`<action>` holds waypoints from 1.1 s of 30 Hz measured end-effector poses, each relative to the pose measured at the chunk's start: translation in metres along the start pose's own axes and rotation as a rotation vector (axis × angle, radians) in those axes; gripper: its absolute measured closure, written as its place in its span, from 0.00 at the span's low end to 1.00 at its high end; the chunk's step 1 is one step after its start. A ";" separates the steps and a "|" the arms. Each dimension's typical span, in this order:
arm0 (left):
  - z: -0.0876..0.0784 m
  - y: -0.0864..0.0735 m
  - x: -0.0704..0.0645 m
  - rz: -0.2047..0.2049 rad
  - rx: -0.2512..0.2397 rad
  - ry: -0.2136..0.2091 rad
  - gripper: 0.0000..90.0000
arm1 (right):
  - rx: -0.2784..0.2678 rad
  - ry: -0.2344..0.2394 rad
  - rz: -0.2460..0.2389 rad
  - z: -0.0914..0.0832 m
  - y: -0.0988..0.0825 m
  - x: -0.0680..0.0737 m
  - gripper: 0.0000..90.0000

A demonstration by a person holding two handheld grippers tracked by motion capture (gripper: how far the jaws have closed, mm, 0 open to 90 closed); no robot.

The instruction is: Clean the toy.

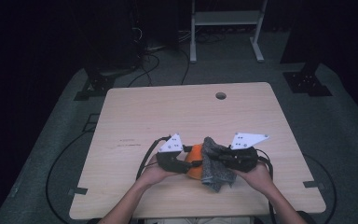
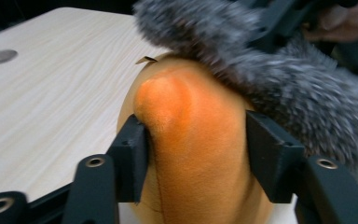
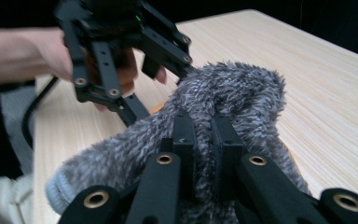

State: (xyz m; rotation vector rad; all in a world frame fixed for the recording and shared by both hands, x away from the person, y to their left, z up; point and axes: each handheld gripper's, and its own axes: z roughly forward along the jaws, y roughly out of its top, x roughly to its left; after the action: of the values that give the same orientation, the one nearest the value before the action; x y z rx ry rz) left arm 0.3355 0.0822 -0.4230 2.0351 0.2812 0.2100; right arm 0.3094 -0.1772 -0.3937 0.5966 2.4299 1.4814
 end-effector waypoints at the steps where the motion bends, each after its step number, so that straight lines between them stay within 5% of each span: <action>1: -0.001 -0.001 0.001 -0.006 -0.002 -0.002 0.51 | 0.009 -0.005 -0.009 0.001 -0.001 0.000 0.91; 7: -0.002 -0.003 0.002 0.001 -0.011 -0.019 0.53 | 0.040 -0.064 0.043 -0.011 -0.017 -0.019 0.91; 12: -0.001 -0.001 0.001 0.017 -0.013 -0.034 0.52 | -0.011 -0.038 0.072 -0.015 -0.016 -0.021 0.91; 18: -0.003 0.001 0.012 -0.174 -0.044 -0.080 0.28 | -0.011 -0.038 0.122 -0.009 -0.031 -0.015 0.91; 21: 0.000 0.003 0.006 -0.110 -0.019 -0.066 0.42 | 0.004 -0.036 0.083 -0.012 -0.025 -0.004 0.91; 25: 0.001 0.007 -0.006 0.031 -0.002 -0.076 0.53 | -0.064 0.006 0.052 -0.015 -0.008 0.005 0.91; 27: 0.000 0.008 -0.009 0.077 0.021 -0.064 0.55 | -0.018 -0.010 -0.014 -0.007 -0.001 0.012 0.91; 30: -0.003 0.004 -0.005 0.059 0.008 -0.071 0.57 | 0.005 -0.017 -0.006 -0.007 -0.004 0.001 0.91; 33: -0.005 0.003 -0.003 0.051 0.006 -0.075 0.57 | 0.022 -0.058 0.066 -0.014 -0.016 -0.019 0.91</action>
State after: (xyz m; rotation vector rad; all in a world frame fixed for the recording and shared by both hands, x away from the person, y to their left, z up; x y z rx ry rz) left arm 0.3318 0.0840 -0.4185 2.0529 0.1838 0.1640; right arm 0.3169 -0.2031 -0.4017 0.7212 2.4069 1.4431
